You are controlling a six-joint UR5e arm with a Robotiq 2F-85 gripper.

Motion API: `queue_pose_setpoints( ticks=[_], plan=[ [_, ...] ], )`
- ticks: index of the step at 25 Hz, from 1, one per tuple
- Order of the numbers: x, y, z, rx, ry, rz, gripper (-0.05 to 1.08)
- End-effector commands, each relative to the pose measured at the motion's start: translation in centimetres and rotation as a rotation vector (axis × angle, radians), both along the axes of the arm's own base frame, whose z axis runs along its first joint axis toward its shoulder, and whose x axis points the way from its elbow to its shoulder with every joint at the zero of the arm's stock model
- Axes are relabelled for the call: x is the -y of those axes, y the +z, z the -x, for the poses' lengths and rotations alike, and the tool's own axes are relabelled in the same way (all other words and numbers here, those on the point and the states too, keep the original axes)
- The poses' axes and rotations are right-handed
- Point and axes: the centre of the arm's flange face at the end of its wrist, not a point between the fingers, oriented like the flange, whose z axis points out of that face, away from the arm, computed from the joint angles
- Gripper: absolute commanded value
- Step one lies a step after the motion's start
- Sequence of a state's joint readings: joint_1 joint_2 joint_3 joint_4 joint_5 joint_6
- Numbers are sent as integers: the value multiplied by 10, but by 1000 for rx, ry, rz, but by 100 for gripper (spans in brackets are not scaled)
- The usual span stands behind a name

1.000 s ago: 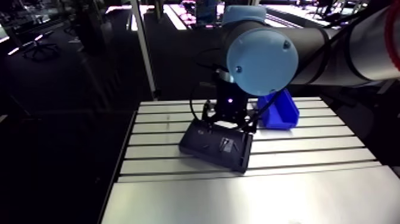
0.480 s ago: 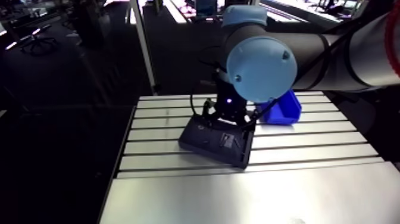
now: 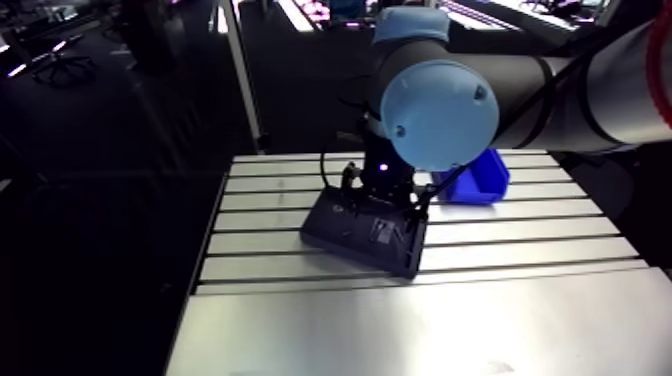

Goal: Pick up the M10 bolt from the tray and put it into the blue bin.

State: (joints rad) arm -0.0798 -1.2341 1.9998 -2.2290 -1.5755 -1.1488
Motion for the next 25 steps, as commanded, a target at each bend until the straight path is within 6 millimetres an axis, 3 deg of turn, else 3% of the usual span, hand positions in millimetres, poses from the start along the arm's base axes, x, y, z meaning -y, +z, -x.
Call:
queue_pose_setpoints(
  ticks=[1,17,25],
  plan=[
    [0,-9,0,18,-11,-1,15],
    [0,-13,1,24,-17,-1,41],
    [1,-13,1,22,-16,-1,47]
  ],
)
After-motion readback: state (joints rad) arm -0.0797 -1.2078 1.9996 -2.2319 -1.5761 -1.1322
